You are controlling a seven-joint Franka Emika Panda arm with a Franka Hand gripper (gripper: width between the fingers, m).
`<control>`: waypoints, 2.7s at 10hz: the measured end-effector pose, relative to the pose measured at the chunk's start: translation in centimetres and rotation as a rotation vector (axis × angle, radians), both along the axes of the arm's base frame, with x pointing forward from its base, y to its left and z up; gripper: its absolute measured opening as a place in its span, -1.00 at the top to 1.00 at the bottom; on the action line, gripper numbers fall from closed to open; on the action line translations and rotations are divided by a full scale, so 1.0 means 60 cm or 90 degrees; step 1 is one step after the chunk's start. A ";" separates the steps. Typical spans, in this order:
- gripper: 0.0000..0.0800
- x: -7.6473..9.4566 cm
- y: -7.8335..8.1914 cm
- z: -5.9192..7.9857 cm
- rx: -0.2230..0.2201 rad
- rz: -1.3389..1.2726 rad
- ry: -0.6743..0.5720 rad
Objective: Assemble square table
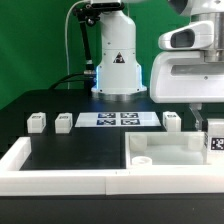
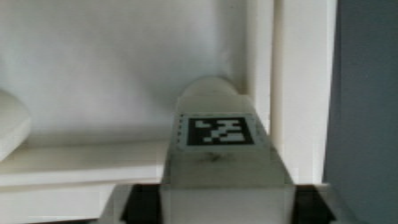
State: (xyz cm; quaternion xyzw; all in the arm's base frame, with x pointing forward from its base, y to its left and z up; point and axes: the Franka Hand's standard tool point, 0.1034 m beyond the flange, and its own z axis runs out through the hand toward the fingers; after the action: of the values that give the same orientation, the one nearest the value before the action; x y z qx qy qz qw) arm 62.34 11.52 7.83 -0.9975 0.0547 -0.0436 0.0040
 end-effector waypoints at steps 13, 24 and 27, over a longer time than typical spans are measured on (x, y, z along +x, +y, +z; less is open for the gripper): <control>0.24 -0.006 -0.028 0.000 0.005 -0.375 0.002; -0.62 -0.033 -0.016 0.053 0.028 -0.338 -0.011; -0.62 -0.032 -0.017 0.048 0.026 -0.338 -0.010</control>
Offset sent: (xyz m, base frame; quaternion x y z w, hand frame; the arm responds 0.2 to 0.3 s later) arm 0.0000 0.0000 0.0000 0.0000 0.0000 0.1938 0.9810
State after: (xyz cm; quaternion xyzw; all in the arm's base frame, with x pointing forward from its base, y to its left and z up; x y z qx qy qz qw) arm 60.40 10.52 10.72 -0.9476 0.3154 -0.0498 0.0132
